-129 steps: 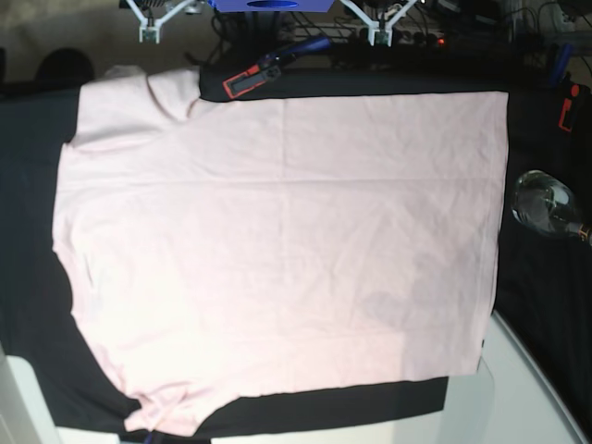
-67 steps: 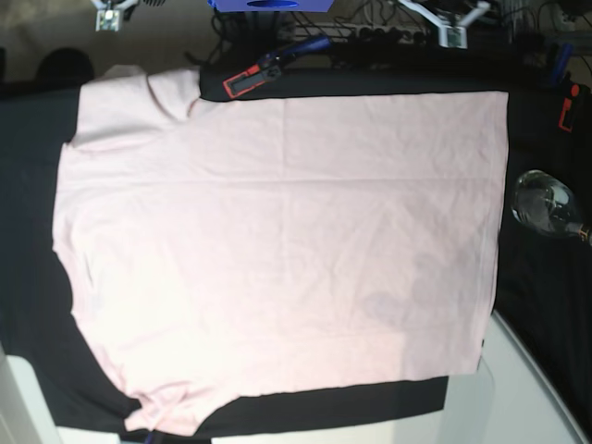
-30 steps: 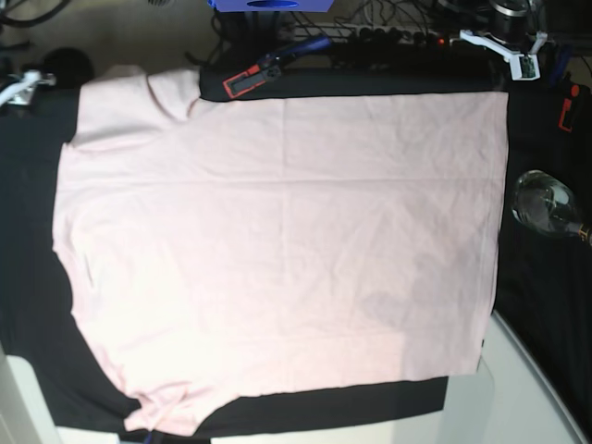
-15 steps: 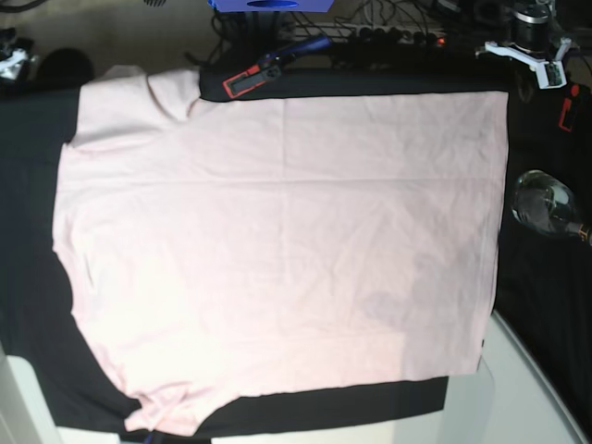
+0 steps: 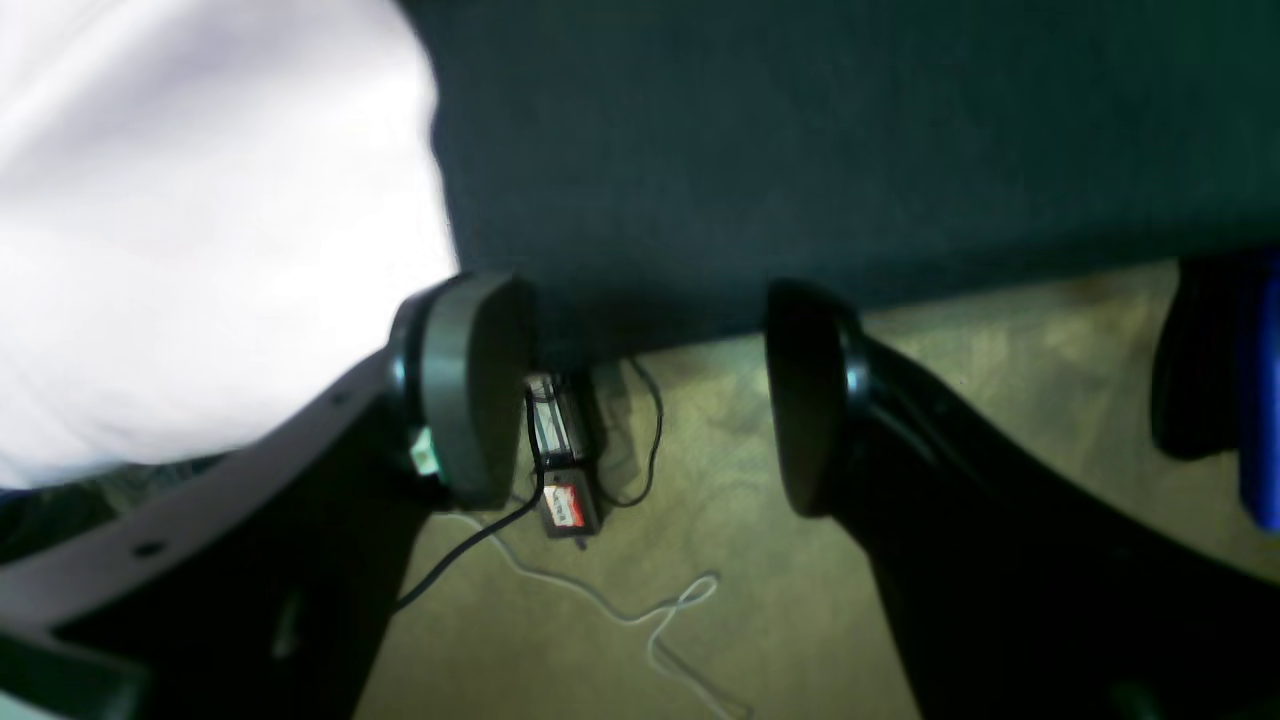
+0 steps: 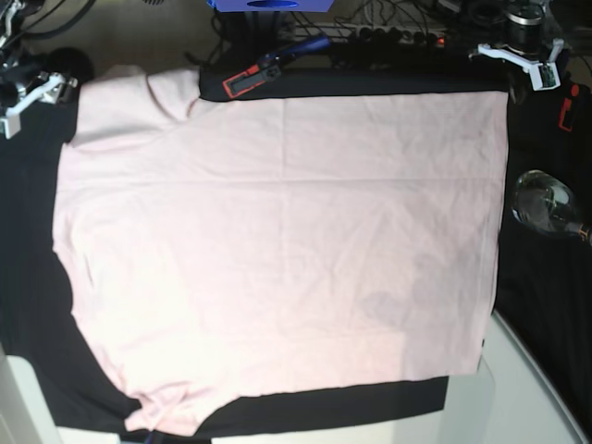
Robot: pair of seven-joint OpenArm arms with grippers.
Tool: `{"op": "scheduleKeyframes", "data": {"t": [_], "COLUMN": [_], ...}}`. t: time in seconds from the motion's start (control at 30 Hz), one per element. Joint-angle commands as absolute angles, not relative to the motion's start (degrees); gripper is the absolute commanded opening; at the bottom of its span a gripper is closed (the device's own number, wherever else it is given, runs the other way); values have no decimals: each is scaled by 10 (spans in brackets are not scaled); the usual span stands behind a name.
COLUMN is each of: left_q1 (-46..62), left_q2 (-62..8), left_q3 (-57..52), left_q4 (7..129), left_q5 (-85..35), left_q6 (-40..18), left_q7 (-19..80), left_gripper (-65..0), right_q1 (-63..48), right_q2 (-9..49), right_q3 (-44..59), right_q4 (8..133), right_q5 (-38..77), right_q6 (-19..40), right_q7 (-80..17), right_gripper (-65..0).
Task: Fold the T-shirt properly
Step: 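Move both grippers down toward the shirt's shoulder corners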
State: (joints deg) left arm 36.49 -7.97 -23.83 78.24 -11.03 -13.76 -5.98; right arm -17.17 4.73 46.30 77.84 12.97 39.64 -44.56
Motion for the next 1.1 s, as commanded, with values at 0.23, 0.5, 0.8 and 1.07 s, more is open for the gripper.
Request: {"op": "scheduleKeyframes", "data": {"t": [0.23, 0.5, 0.8, 1.07], "left_q1": [356, 356, 342, 332], "left_q2": [-85, -85, -86, -86], "left_q3": [-241, -241, -241, -242], "left_q4": [789, 786, 737, 736], "left_q5": [-116, -116, -115, -115], "left_q6": [-134, -134, -134, -135], "left_q7": [-73, -73, -73, -73], "left_gripper": [-650, -650, -650, -650], "right_q1": [-168, -168, -166, -181], "right_q2": [54, 37, 31, 17], "right_q3": [431, 427, 425, 355], "right_q4": [782, 781, 735, 742], "right_q5": [134, 136, 138, 138], "right_q6": [400, 400, 400, 400], "right_q7": [-442, -445, -443, -442], "right_gripper": [-286, -165, -197, -202]}}
